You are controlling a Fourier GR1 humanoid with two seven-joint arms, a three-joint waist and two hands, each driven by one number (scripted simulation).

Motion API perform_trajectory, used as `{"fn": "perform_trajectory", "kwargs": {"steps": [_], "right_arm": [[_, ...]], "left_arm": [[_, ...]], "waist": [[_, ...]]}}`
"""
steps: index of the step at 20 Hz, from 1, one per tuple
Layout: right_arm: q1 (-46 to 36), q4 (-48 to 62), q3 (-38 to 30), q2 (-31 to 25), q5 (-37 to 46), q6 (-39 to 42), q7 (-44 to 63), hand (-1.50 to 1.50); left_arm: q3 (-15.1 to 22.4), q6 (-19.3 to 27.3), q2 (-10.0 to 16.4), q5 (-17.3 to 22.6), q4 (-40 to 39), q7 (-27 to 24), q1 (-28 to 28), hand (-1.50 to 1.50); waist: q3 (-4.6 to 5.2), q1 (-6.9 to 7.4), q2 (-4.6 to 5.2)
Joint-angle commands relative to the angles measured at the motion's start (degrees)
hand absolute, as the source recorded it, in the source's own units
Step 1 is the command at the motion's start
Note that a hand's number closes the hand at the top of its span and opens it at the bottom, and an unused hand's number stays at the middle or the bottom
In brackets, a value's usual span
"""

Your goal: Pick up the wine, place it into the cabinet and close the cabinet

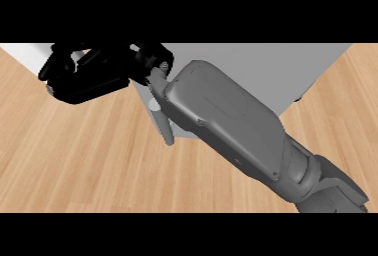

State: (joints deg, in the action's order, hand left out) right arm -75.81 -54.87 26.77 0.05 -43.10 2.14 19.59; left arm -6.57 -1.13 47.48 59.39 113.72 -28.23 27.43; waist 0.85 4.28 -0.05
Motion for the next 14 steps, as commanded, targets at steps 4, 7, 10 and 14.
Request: {"fn": "perform_trajectory", "kwargs": {"steps": [4,7,10,14], "right_arm": [[2.08,10.28,-4.73,-7.45,2.13,0.7,-7.52,1.5],[4.03,12.13,-5.27,-7.66,2.17,1.34,-10.37,1.5],[2.93,12.53,-5.72,-8.5,2.45,0.75,-11.01,1.5],[3.55,13.36,-6.0,-9.26,1.64,-0.05,-12.62,1.5]], "left_arm": [[-0.8,-1.14,0.49,0.66,1.85,1.47,0.51,-1.5],[-0.24,-2.09,-0.19,0.83,2.75,1.23,1.13,-1.5],[0.78,-1.38,0.14,1.32,5.07,2.5,0.13,-1.5],[1.7,-1.32,-0.19,2.03,5.5,3.07,-0.7,-1.5]], "waist": [[-0.83,-1.58,1.3],[-0.81,-1.45,1.55],[-0.9,-2.41,1.52],[-0.83,-3.46,2.15]]}}
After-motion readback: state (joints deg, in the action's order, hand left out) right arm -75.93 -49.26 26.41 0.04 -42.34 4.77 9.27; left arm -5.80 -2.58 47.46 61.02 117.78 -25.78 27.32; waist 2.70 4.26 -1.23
